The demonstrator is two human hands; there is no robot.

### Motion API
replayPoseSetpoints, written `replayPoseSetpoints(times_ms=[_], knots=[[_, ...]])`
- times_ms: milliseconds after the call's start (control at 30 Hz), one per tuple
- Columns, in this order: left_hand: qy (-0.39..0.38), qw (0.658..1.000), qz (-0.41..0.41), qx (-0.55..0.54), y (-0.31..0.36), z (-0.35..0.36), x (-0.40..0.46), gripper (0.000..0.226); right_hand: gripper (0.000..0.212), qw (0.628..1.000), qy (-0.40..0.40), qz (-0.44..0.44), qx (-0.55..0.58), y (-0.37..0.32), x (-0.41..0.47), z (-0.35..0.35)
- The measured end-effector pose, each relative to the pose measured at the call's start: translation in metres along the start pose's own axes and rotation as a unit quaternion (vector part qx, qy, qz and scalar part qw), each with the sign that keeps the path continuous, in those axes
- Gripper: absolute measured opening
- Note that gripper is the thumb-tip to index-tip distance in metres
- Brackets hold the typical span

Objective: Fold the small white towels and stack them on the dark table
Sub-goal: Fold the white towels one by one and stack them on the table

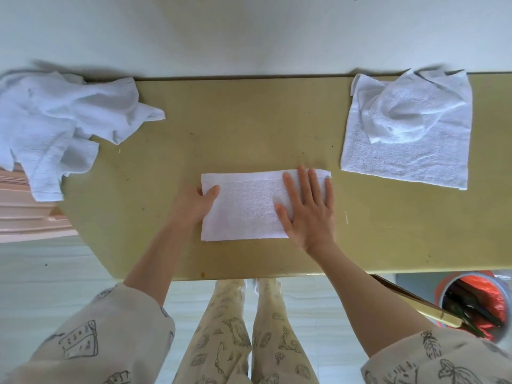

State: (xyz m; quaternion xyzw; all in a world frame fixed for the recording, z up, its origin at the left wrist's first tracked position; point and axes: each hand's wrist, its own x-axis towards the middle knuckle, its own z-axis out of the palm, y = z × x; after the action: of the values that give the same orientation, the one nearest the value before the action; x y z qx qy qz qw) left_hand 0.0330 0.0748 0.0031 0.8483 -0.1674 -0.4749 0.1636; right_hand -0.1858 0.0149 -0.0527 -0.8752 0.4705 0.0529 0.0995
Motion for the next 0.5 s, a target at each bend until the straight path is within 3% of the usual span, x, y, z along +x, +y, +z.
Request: replayPoseSetpoints(times_ms=[167, 400, 500], knots=[[0.128, 0.989, 0.061, 0.029, -0.004, 0.017, -0.016, 0.027, 0.061, 1.000, 0.008, -0.007, 0.001, 0.001, 0.000, 0.001], [0.177, 0.974, 0.136, -0.032, -0.002, 0.018, -0.026, 0.017, 0.061, 1.000, 0.000, -0.006, 0.016, 0.001, -0.001, 0.000], [0.193, 0.968, 0.158, -0.037, 0.007, 0.015, -0.034, 0.018, 0.058, 0.994, 0.022, -0.011, 0.107, 0.002, 0.000, -0.008]])
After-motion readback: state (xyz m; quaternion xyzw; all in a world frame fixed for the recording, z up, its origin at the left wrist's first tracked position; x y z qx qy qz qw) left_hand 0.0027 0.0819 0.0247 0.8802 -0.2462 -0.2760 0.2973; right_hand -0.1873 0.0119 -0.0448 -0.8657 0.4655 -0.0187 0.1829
